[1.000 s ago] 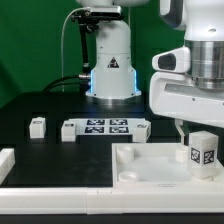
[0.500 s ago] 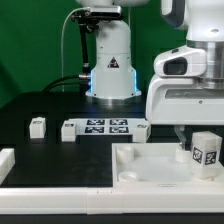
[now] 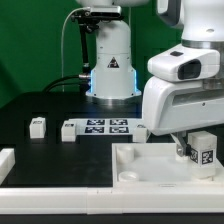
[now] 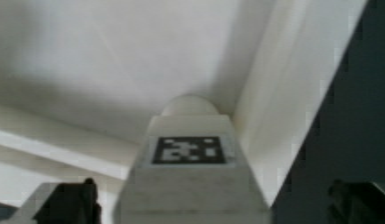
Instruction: Assemble one leg
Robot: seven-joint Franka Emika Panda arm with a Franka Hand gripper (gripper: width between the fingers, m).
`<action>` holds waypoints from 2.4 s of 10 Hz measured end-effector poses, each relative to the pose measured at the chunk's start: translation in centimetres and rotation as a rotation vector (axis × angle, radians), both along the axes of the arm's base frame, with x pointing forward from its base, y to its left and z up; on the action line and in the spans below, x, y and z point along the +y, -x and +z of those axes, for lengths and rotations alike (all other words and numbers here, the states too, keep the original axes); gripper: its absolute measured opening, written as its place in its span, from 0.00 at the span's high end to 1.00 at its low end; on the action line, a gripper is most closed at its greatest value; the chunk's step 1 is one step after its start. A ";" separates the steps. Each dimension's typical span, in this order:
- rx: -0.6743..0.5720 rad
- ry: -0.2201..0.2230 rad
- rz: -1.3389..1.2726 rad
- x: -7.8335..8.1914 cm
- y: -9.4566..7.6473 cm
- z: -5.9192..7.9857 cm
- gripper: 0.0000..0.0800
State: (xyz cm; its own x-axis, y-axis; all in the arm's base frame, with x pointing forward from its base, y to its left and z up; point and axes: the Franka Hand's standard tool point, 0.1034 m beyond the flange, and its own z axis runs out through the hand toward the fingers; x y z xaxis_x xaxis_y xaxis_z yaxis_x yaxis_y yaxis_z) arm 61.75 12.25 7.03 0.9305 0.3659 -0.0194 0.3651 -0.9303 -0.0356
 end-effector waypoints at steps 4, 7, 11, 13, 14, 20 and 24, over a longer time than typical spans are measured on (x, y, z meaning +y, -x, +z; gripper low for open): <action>0.000 0.000 -0.001 0.0 0.0 0.0 0.64; 0.001 0.002 -0.040 -0.1 0.0 0.0 0.64; -0.006 0.056 -0.617 0.5 0.1 0.0 0.64; -0.010 0.072 -0.864 0.6 0.2 0.0 0.64; -0.013 0.077 -0.964 0.7 0.2 0.0 0.64; -0.009 0.073 -1.261 0.6 0.1 -0.1 0.53; -0.010 0.067 -0.765 0.6 0.3 -0.1 0.21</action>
Offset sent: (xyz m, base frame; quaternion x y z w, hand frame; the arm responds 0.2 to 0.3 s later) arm 0.0000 0.0000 0.0000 0.0000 0.0000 0.0000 1.0000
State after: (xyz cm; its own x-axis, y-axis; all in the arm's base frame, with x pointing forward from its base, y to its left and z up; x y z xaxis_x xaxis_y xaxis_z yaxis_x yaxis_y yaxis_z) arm 61.48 12.81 6.91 0.9241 -0.3820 -0.0095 -0.3816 -0.9238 0.0300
